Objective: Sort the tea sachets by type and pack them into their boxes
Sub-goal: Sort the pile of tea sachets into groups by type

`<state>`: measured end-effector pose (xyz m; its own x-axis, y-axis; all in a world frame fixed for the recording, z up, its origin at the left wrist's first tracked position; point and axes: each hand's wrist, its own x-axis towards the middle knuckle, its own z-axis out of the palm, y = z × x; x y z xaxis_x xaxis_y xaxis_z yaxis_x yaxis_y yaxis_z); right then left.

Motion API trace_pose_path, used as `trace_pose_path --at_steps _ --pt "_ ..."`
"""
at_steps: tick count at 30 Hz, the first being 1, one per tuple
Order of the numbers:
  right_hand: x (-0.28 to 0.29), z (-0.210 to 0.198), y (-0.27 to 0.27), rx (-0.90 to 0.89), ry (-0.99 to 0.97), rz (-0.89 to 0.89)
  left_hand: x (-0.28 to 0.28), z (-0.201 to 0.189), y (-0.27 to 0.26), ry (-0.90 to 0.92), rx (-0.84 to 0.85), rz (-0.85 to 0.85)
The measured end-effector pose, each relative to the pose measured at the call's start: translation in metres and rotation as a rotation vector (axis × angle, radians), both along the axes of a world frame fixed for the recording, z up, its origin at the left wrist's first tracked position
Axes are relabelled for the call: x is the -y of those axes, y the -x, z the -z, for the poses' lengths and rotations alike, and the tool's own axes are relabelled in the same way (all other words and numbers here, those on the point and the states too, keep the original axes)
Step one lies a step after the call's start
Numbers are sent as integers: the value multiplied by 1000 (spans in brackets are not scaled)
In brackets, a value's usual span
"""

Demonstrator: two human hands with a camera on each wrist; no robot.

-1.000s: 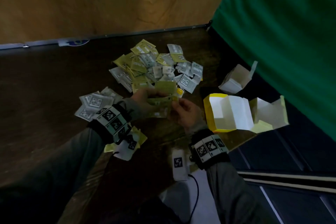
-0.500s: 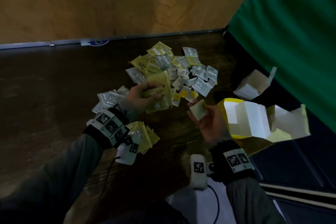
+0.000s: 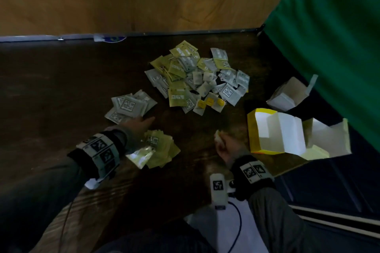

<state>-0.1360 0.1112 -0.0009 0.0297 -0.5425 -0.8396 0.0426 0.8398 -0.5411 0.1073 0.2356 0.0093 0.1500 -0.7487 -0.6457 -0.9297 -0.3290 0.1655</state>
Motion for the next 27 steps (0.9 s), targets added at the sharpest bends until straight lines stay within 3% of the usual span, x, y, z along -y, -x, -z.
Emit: trace_pose_path --at_steps 1,3,5,8,9,10,14,18,22,27 --pt "4 2 -2 -19 21 -51 1 0 0 81 63 -31" --pt "10 1 -7 -66 139 -194 8 -5 5 266 -54 -183" --pt "11 -7 -16 -74 272 -377 24 -12 20 385 -368 -410" --pt "8 -18 -32 -98 480 -687 48 -24 57 209 -1063 -980" --pt "9 -21 -37 -93 534 -768 53 -26 66 141 -1223 -1102" --pt "14 -22 -42 -120 591 -837 56 -27 70 117 -1278 -1132" --pt "58 -13 -55 -462 730 -839 57 -15 60 185 -1112 -1131" --pt "91 8 -61 -836 724 -1132 51 -6 49 169 -1074 -1158" --pt "103 18 -73 -974 627 -1340 53 0 48 150 -1048 -1163" --pt "101 25 -79 -982 700 -1254 63 -6 51 127 -1042 -1174"
